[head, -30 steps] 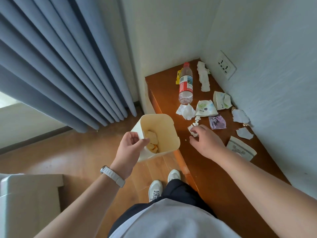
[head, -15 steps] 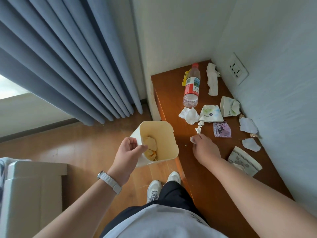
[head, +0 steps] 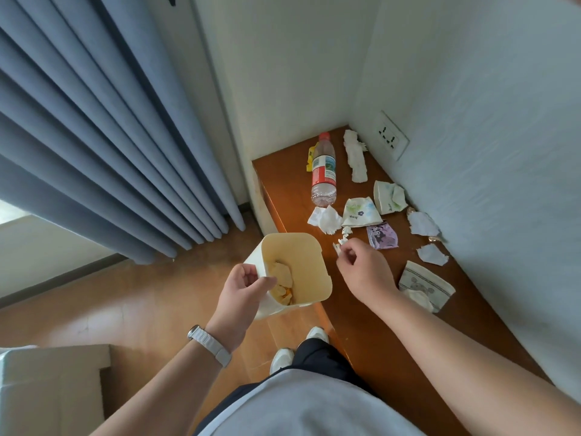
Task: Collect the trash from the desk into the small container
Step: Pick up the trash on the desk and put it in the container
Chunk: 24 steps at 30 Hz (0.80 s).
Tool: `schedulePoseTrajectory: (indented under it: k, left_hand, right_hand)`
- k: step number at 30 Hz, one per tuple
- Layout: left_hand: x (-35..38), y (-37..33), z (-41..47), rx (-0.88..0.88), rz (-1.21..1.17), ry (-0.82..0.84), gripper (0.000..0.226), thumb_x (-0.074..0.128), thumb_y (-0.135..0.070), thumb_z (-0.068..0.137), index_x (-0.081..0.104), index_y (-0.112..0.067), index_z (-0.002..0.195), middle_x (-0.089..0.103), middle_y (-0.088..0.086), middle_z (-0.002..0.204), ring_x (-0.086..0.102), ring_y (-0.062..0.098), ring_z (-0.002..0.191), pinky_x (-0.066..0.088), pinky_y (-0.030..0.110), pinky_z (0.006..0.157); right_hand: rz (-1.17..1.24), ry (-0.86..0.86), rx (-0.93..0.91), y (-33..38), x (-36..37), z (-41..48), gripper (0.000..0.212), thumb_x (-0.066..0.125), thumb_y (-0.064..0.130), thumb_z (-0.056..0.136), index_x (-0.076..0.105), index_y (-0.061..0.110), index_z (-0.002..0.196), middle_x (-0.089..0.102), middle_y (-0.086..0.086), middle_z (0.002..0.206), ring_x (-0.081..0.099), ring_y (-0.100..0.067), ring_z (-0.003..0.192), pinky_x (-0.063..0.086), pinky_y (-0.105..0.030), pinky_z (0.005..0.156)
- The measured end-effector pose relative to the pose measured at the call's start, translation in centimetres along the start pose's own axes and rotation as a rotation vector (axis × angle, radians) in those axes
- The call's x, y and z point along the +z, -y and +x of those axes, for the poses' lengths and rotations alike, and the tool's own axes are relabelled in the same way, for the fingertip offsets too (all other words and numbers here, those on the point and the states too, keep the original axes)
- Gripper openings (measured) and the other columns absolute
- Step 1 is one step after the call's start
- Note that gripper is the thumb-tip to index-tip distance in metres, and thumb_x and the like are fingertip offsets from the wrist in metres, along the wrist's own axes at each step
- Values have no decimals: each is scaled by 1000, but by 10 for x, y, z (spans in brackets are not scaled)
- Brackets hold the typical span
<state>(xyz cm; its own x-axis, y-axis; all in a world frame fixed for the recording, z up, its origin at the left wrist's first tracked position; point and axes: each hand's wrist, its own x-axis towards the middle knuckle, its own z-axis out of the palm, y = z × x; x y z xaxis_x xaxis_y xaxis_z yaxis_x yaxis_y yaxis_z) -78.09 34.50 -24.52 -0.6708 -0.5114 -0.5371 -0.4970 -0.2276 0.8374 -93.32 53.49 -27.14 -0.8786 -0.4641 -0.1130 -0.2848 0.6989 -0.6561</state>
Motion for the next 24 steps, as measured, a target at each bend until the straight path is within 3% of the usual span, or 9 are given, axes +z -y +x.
schedulePoseTrajectory:
  k: [6, 9, 13, 20, 24]
  left_hand:
    - [7, -11, -8, 24, 17, 73, 43, 75, -26, 78, 57, -1, 108, 59, 6, 87, 54, 19, 74, 46, 27, 63]
    - [11, -17, -11, 36, 27, 123, 47, 74, -31, 72, 57, -4, 106, 63, 9, 91, 58, 23, 80, 51, 31, 68]
    - [13, -26, -11, 59, 43, 175, 43, 73, -28, 73, 58, -4, 106, 63, 8, 91, 58, 22, 80, 49, 30, 69]
    - [17, -38, -1, 80, 78, 219, 46, 70, -29, 68, 59, -5, 105, 63, 9, 88, 58, 24, 78, 51, 35, 70]
    - [27, -44, 7, 84, 96, 252, 45, 70, -29, 69, 59, -5, 105, 66, 15, 95, 64, 29, 81, 54, 41, 73]
  right_hand:
    - [29, 58, -202, 39, -6, -13, 9, 60, 18, 94, 66, 15, 100, 64, 10, 82, 62, -9, 74, 54, -29, 65]
    - [-13, 96, -218, 46, -11, -19, 14, 58, 20, 95, 66, 16, 106, 68, 6, 91, 63, -12, 78, 56, -33, 69]
    - [-28, 38, -232, 44, -21, -29, 19, 56, 23, 97, 66, 16, 111, 65, 5, 101, 59, -9, 84, 53, -29, 72]
    - [-40, -192, -35, -5, -51, -43, 17, 58, 25, 95, 65, 16, 108, 60, 9, 94, 57, -7, 78, 54, -27, 64]
    - [-279, -121, 217, -64, -53, -54, 26, 56, 31, 95, 62, 20, 118, 59, 4, 114, 60, -11, 85, 55, -29, 66]
